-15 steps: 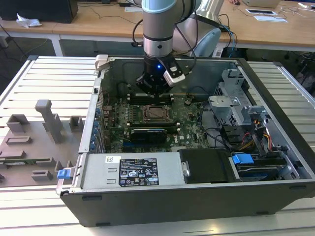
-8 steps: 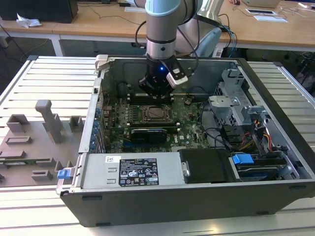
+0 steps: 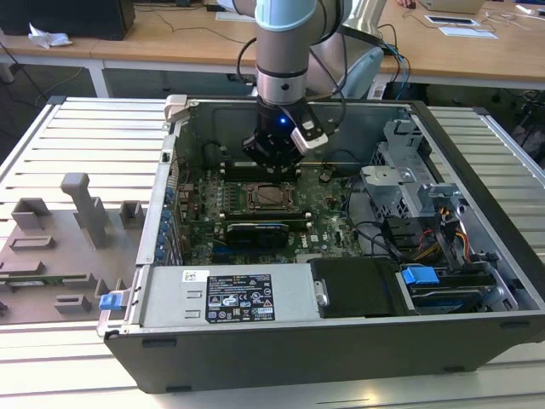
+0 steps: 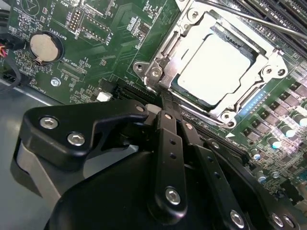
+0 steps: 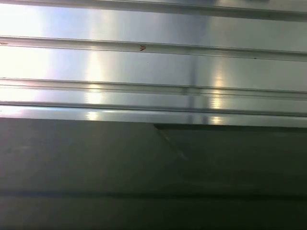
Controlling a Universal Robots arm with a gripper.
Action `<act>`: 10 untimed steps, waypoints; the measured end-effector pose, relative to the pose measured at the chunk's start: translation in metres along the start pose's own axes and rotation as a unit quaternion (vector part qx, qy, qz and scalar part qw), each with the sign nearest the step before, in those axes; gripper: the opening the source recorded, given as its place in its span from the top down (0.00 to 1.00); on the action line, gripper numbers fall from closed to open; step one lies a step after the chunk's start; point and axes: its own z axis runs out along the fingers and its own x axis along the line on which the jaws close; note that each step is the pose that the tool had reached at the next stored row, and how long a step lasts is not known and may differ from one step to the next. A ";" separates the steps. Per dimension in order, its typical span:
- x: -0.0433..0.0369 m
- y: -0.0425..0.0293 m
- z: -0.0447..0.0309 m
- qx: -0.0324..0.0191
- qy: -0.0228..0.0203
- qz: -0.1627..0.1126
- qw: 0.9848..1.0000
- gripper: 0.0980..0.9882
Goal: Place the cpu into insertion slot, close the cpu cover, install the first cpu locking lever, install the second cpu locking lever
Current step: 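Install the first cpu locking lever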
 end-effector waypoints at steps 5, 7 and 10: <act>-0.0003 -0.0028 -0.0099 0.000 0.000 0.000 1.000 0.99; 0.0004 -0.0092 -0.0099 0.000 0.000 0.000 1.000 0.99; 0.0021 -0.0257 -0.0098 0.000 0.000 0.000 1.000 0.99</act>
